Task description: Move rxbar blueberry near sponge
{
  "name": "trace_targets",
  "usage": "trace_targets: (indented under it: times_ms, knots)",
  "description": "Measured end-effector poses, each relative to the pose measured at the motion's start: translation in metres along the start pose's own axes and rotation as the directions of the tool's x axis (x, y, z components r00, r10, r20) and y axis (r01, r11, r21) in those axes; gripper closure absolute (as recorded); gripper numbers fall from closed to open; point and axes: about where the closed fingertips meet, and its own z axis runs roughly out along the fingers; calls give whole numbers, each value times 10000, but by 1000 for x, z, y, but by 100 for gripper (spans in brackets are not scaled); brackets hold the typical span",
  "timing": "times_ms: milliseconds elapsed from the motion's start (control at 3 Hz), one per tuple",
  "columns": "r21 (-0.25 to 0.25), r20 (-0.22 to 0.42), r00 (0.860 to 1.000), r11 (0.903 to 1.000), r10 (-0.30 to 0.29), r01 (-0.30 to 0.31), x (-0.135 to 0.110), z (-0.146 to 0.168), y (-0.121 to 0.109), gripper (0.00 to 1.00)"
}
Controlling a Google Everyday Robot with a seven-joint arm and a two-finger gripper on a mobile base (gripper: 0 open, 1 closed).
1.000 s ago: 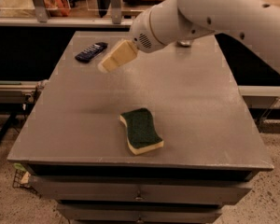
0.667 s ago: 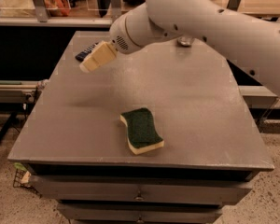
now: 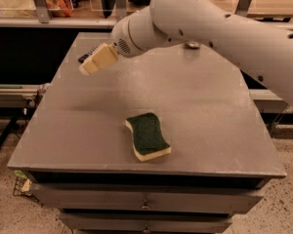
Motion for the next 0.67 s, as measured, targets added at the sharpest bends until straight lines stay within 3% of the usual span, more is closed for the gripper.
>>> trace_targets:
  times_ms: [667]
  knots:
    - [502, 303, 9989, 9980, 363, -377, -11, 66, -15, 0]
